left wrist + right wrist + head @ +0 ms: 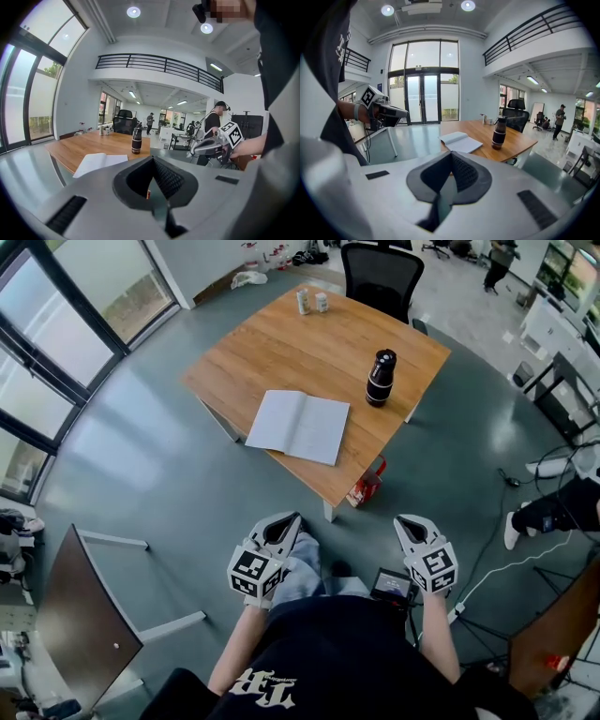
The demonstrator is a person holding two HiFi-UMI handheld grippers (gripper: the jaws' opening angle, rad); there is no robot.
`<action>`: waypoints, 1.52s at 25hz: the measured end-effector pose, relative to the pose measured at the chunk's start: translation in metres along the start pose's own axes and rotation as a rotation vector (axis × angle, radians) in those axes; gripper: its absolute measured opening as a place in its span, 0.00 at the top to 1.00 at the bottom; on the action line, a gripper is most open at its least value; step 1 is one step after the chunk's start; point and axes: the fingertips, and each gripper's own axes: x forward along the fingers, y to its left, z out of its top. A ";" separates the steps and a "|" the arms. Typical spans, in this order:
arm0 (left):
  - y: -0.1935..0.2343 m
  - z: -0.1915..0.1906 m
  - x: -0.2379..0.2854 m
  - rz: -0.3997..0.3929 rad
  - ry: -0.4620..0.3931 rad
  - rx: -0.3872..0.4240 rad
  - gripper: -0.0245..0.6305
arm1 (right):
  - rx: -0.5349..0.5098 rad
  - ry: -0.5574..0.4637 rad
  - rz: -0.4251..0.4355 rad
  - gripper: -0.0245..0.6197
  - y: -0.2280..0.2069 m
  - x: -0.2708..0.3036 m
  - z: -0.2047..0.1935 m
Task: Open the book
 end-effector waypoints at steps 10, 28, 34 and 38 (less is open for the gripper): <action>-0.014 -0.002 0.001 -0.009 0.007 -0.007 0.95 | 0.048 0.004 0.019 0.98 0.003 -0.006 -0.018; -0.001 0.001 0.025 -0.045 -0.015 0.013 0.95 | 0.028 -0.003 -0.027 0.98 -0.021 0.005 -0.008; 0.003 0.000 0.030 -0.054 -0.009 0.014 0.95 | 0.038 -0.007 -0.038 0.98 -0.027 0.010 -0.008; 0.006 0.004 0.032 -0.053 -0.007 0.018 0.95 | 0.039 -0.011 -0.043 0.98 -0.031 0.011 -0.002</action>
